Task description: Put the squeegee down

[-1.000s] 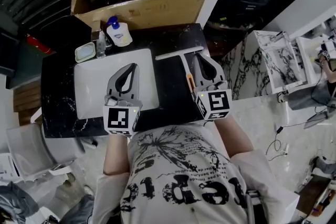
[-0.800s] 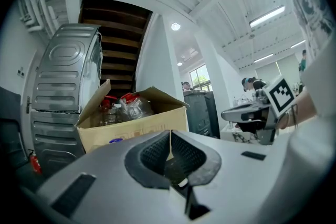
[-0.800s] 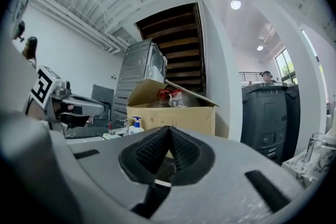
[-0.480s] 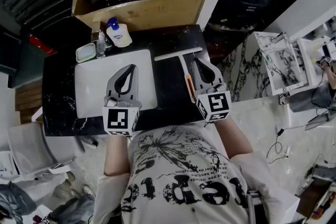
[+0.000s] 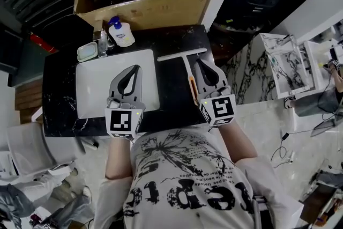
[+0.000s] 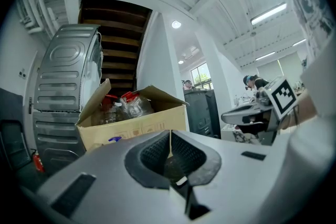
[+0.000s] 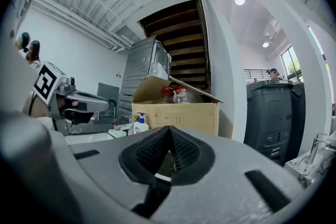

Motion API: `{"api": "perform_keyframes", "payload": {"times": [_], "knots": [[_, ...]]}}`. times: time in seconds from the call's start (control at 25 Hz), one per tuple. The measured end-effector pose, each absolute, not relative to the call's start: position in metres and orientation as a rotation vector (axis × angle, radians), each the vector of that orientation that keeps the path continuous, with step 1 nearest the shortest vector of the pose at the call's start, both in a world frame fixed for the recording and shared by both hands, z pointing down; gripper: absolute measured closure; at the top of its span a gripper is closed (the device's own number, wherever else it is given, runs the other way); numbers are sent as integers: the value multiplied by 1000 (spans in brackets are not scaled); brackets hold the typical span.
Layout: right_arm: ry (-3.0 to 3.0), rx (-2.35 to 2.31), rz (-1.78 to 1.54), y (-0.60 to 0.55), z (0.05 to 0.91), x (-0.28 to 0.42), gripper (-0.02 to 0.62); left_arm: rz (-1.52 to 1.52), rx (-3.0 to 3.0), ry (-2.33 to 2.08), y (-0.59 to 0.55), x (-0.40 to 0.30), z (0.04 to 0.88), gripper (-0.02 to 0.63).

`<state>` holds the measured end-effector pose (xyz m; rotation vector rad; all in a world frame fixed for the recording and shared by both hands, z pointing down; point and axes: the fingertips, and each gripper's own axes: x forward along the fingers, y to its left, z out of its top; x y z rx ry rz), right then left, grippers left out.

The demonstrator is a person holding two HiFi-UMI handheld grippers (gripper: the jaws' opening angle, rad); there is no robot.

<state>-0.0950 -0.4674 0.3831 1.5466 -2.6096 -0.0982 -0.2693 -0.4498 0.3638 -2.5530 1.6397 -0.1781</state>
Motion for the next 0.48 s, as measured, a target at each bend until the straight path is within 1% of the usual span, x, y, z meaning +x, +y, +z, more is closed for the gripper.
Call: {"api": "perform_keyframes", "payload": {"times": [0.2,0.48], "knots": [[-2612,1550,-93,-466,383,-95,604,-165,-2530,1644,-451,-271,367,595],[-2598,1560,-72,-468,389,-96,604,-231,-2585,1663,-448,-269,370,595]]}}
